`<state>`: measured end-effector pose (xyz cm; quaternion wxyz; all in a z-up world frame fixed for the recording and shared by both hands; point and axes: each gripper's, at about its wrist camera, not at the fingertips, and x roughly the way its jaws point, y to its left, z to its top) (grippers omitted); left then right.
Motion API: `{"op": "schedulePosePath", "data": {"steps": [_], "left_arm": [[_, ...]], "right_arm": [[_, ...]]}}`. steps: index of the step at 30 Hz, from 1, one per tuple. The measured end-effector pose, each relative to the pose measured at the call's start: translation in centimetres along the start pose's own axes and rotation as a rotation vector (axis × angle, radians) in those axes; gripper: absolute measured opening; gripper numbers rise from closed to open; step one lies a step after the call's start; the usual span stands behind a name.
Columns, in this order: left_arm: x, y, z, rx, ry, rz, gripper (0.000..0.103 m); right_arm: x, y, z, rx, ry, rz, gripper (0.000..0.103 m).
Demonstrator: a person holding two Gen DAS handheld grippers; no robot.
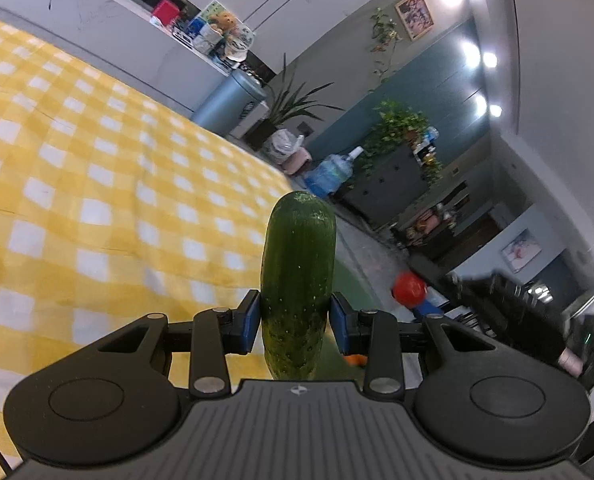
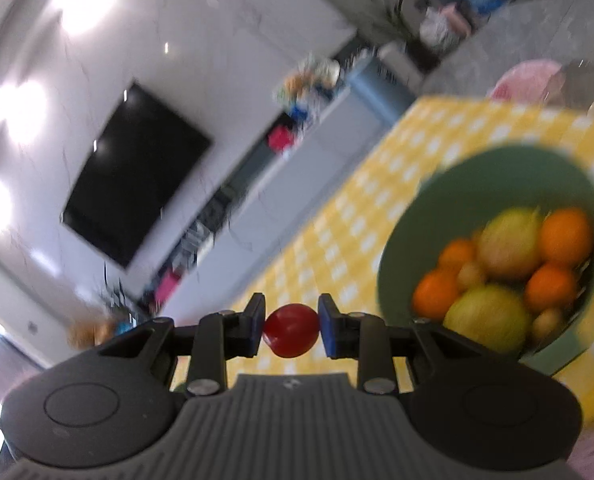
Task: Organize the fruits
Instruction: 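Carry the cucumber and tomato into the colander and open both grippers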
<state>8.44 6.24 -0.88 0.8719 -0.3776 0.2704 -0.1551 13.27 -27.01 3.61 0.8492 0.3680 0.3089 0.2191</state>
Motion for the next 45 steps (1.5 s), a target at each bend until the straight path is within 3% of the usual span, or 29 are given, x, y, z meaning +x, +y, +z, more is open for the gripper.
{"op": "schedulePosePath", "data": {"steps": [3,8,13,17,20,21,22,24,32,36,38,41,45], "left_arm": [[0.6,-1.4,1.0,0.012,0.006,-0.061,0.041],[3.4,-4.6,1.8,0.071,0.014,-0.084,0.041],[7.8,-5.7,2.4,0.026,0.059,-0.13,0.041],[11.1,-6.2,2.5,0.003,0.071,-0.112,0.041],[12.8,-6.3,1.9,-0.01,0.046,-0.08,0.041],[13.4,-6.5,1.7,0.001,0.031,-0.067,0.041],[13.9,-6.7,1.6,0.013,0.026,-0.057,0.041],[15.2,-6.9,1.4,0.011,0.03,-0.033,0.041],[19.7,-5.6,0.4,-0.128,0.036,0.016,0.041],[21.5,-5.5,0.0,-0.099,0.022,0.098,0.041],[21.8,-5.4,-0.4,-0.086,0.003,0.098,0.041],[21.7,-5.8,-0.2,-0.045,0.044,0.107,0.043],[21.5,-6.1,-0.4,0.0,0.109,0.181,0.051]], "right_arm": [[-2.7,-1.3,1.2,0.018,-0.094,-0.047,0.025],[-4.2,-4.3,2.1,0.1,-0.167,-0.185,0.025],[-3.3,-5.9,2.1,0.112,-0.141,-0.275,0.025],[-3.2,-7.0,1.9,0.12,-0.086,-0.302,0.026],[-3.3,-7.2,1.7,0.108,-0.057,-0.345,0.03],[-3.5,-7.2,1.6,0.103,-0.062,-0.354,0.038],[-3.6,-7.3,1.6,0.102,-0.061,-0.351,0.046],[-3.9,-7.5,1.6,0.117,-0.061,-0.313,0.05],[-4.2,-8.2,1.6,0.142,-0.065,-0.296,0.054],[-4.4,-8.6,1.7,0.158,-0.064,-0.281,0.054],[-4.4,-8.5,1.7,0.149,-0.067,-0.282,0.054],[-4.1,-8.2,1.6,0.124,-0.053,-0.293,0.054],[-4.0,-8.1,1.5,0.114,-0.051,-0.298,0.054]]}}
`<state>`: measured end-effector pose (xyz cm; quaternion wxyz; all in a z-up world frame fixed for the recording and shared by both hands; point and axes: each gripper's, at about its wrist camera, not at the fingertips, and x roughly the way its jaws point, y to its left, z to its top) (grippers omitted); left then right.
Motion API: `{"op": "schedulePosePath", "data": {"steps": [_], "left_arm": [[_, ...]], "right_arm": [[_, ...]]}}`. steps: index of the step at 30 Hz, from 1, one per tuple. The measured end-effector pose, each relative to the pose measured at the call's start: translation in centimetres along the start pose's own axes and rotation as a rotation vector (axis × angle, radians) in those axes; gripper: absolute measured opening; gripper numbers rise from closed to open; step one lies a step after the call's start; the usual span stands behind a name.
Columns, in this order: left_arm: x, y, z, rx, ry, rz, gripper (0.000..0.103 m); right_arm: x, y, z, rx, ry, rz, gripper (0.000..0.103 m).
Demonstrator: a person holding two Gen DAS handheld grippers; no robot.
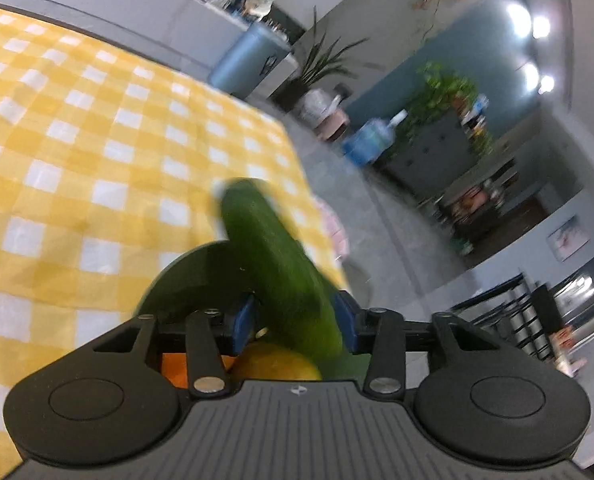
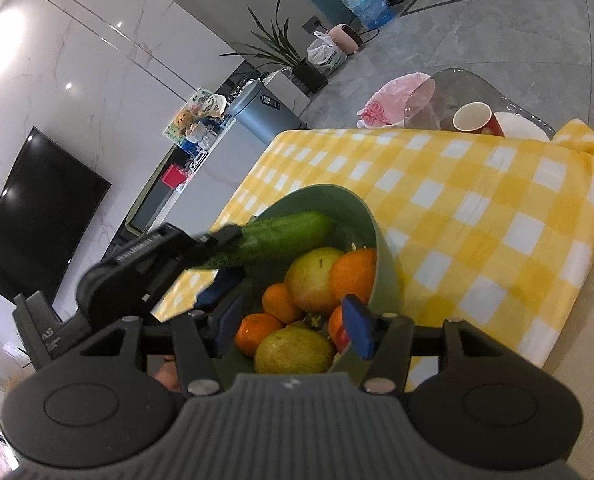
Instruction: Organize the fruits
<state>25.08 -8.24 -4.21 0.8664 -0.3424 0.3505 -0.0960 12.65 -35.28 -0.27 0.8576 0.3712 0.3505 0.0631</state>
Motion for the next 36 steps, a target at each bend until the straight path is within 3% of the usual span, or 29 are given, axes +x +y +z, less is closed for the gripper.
{"op": "schedulePosePath", "data": {"steps": [3,6,9,13,18,23,28,32,36], "left_arm": [[-1.7,-1.2,-0.5,0.102,-0.016,0.016,0.067],[-3.5,-2.7,-1.7,0.246,-0.033,0.087,0.072],[-5.2,-3.6,-2.8,0.317,-0.038,0.174,0.074],[-7.5,-4.0,-3.7,0.34,-0.007,0.224,0.075],[-10.5,-5.0,-4.3,0.358,0.011,0.284,0.075],[-13.1,-5.3,-5.0,0.406,0.005,0.28,0.076],[-14.7,-5.9,-6.3,0.428,0.014,0.237,0.084],[-15.5,-7.0,-7.8,0.479,-0.006,0.293,0.085],[-15.7,-7.4,-8.6,0.466,0.0,0.328,0.085]], "right_arm": [[-0.1,0.1,-0.1,-0.008,-0.004,-0.006,0.054],[-0.1,0.3,-0.1,-0.02,-0.006,-0.015,0.054],[-0.1,0.7,-0.1,-0.044,-0.002,-0.027,0.054],[-0.7,1.6,0.0,-0.114,-0.008,-0.071,0.054],[-3.4,4.2,-0.4,-0.371,-0.091,-0.262,0.054],[-4.5,5.4,-1.7,-0.628,-0.025,-0.369,0.054],[-5.8,6.1,-3.5,-0.686,0.037,-0.368,0.054],[-6.1,6.6,-4.8,-0.699,0.077,-0.35,0.055],[-6.3,7.1,-6.0,-0.696,0.106,-0.315,0.055]]}}
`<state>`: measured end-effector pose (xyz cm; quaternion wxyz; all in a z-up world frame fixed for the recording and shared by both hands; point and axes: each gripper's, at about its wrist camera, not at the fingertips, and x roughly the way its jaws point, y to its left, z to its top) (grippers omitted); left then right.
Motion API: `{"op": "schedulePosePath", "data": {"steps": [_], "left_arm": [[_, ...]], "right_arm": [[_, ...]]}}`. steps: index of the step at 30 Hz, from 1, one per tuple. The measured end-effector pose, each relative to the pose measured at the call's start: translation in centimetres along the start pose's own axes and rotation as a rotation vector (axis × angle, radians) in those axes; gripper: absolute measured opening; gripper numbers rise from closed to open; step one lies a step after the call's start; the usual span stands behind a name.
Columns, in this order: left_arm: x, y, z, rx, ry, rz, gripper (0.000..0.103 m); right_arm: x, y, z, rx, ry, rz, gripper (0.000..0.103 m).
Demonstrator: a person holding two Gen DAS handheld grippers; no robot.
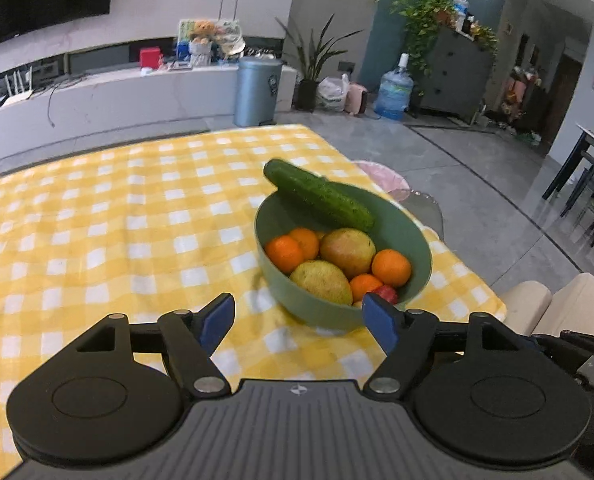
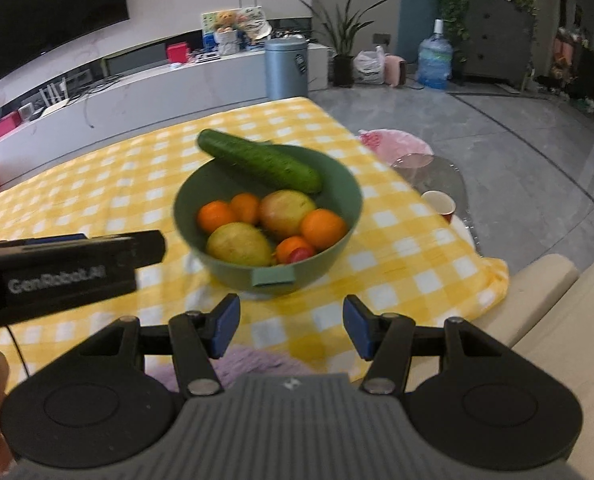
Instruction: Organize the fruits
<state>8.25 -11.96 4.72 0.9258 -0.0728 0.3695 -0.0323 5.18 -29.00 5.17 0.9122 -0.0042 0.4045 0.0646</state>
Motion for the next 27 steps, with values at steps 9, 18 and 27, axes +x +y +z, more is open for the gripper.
{"op": "schedulePosePath", "data": {"steps": [9,18,27], "left_arm": [[0.2,-0.4,-1.2,-0.017,0.034,-0.017,0.085],[0.5,-0.8,-1.8,-0.025,0.036,0.011,0.085],[0.6,-0.9,-2.2,-0.029,0.043,0.023,0.082]], "right_arm": [[-0.6,0.5,-0.7,0.0,0.005,0.017,0.055],[-0.1,0.3,-1.1,0.006,0.02,0.023,0.055],[0.5,0.0,-1.4,0.008,0.028,0.028,0.055]]}}
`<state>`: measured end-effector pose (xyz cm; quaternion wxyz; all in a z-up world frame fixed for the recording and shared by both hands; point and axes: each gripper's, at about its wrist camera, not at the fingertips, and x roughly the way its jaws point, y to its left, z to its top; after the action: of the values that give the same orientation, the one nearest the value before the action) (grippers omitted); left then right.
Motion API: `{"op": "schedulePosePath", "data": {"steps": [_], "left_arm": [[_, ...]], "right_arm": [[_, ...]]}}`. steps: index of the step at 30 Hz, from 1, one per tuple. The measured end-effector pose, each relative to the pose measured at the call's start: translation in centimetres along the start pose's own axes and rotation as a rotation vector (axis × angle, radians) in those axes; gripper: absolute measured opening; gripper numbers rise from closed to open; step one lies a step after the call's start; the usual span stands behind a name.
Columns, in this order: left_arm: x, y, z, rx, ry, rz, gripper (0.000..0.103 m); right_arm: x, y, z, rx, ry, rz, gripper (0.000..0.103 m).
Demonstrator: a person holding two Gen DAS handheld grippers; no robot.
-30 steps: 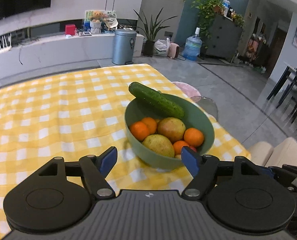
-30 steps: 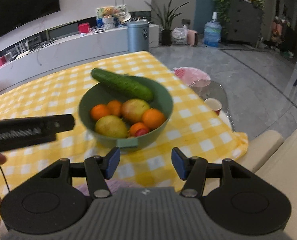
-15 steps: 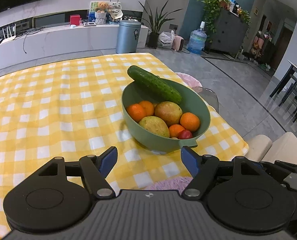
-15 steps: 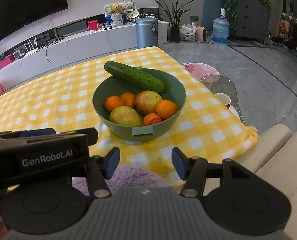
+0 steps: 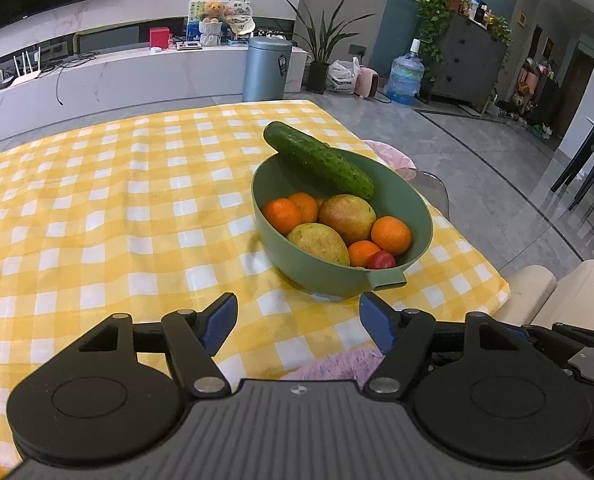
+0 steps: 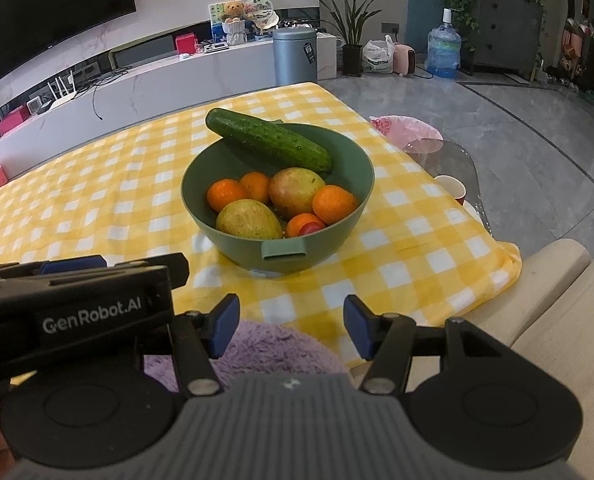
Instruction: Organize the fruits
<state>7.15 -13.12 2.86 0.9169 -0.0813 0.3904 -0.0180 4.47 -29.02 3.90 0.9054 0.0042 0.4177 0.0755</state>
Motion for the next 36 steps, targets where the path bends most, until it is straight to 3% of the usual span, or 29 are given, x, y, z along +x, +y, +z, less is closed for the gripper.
{"op": "schedulePosePath", "data": {"steps": [6,36], "left_arm": [[-0.3,-0.1,-0.1,0.007,-0.006,-0.003,0.082],[-1.6,0.1,-0.3,0.006,-0.031,-0.024,0.082]], "right_arm": [[0.2,-0.3,-0.2,0.018,0.01,0.031,0.055],[-1.3,1.0,-0.3,-0.031,-0.016,0.03,0.055]]}}
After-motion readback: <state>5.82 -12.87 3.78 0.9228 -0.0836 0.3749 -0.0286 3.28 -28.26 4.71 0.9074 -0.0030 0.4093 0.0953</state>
